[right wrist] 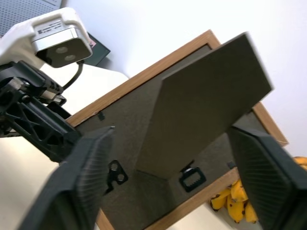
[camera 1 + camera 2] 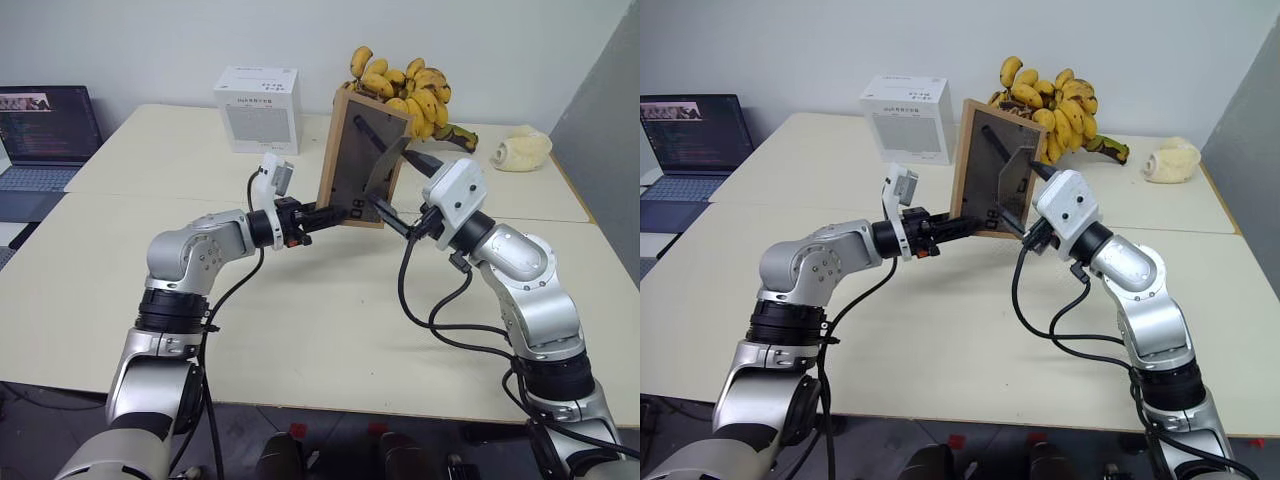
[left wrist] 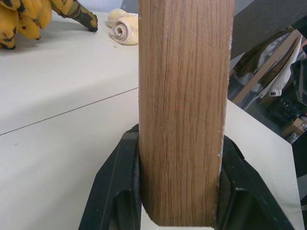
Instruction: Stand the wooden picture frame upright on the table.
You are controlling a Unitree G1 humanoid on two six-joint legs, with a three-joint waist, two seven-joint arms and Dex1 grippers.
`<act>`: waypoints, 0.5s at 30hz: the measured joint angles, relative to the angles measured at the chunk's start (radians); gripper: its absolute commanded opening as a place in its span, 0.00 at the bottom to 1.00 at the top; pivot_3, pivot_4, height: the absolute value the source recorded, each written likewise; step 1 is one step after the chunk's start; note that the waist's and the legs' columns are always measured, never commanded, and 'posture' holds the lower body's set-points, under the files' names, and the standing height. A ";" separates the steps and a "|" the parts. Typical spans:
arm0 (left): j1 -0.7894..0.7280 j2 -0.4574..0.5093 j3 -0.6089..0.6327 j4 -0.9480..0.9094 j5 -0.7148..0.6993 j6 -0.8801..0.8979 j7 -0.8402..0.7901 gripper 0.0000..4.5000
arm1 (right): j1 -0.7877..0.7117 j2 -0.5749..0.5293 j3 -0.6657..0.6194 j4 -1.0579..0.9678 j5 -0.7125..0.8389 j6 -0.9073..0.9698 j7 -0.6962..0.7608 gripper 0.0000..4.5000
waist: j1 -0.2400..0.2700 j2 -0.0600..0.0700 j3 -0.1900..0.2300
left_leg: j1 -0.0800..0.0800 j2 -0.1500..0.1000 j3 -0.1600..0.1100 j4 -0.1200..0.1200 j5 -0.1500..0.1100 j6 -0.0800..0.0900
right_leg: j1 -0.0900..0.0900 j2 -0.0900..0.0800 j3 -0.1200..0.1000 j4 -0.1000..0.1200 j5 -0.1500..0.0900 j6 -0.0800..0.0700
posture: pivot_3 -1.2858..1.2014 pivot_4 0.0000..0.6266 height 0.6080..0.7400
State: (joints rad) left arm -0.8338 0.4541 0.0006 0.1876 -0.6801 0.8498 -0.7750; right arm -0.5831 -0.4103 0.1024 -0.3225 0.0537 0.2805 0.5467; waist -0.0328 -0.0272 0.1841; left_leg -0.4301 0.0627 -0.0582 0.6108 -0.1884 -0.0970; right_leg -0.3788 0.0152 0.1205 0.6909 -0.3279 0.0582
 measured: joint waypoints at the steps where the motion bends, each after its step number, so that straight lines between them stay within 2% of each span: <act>1: 0.000 0.000 0.001 -0.006 0.000 0.002 0.000 0.29 | -0.001 -0.013 0.002 0.007 -0.008 -0.005 0.006 0.94 | 0.000 0.000 0.000 | 0.000 0.000 0.000 0.000 0.000 0.000 | 0.000 0.000 0.000 0.000 0.000 0.000 | 0.52 0.24 1.00; 6: 0.001 0.003 0.011 -0.041 -0.004 0.036 0.001 0.29 | 0.024 -0.145 0.033 0.057 -0.084 -0.112 0.071 0.94 | 0.000 0.000 0.000 | 0.000 0.000 0.000 0.000 0.000 0.000 | 0.000 0.000 0.000 -0.001 0.000 0.000 | 0.52 0.24 1.00; 11: 0.030 0.057 0.047 -0.108 -0.045 0.162 0.004 0.29 | 0.122 -0.340 0.061 0.258 -0.212 -0.467 0.126 0.94 | -0.001 0.000 0.000 | -0.001 0.000 0.001 0.000 0.000 0.000 | 0.000 0.000 0.001 -0.001 0.000 0.000 | 0.52 0.24 1.00; 15: 0.059 0.085 0.092 -0.167 -0.113 0.314 0.037 0.29 | 0.086 -0.410 0.090 0.477 -0.389 -0.790 0.008 0.94 | -0.010 0.000 0.000 | 0.000 0.000 0.001 0.002 0.000 0.000 | -0.001 0.000 0.001 0.002 0.000 0.000 | 0.52 0.24 1.00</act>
State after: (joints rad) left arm -0.7744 0.5395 0.0926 0.0201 -0.7934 1.1633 -0.7376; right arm -0.4970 -0.8202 0.1921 0.1545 -0.3353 -0.5097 0.5551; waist -0.0427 -0.0271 0.1844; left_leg -0.4306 0.0625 -0.0574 0.6127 -0.1884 -0.0968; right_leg -0.3798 0.0150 0.1217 0.6930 -0.3279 0.0583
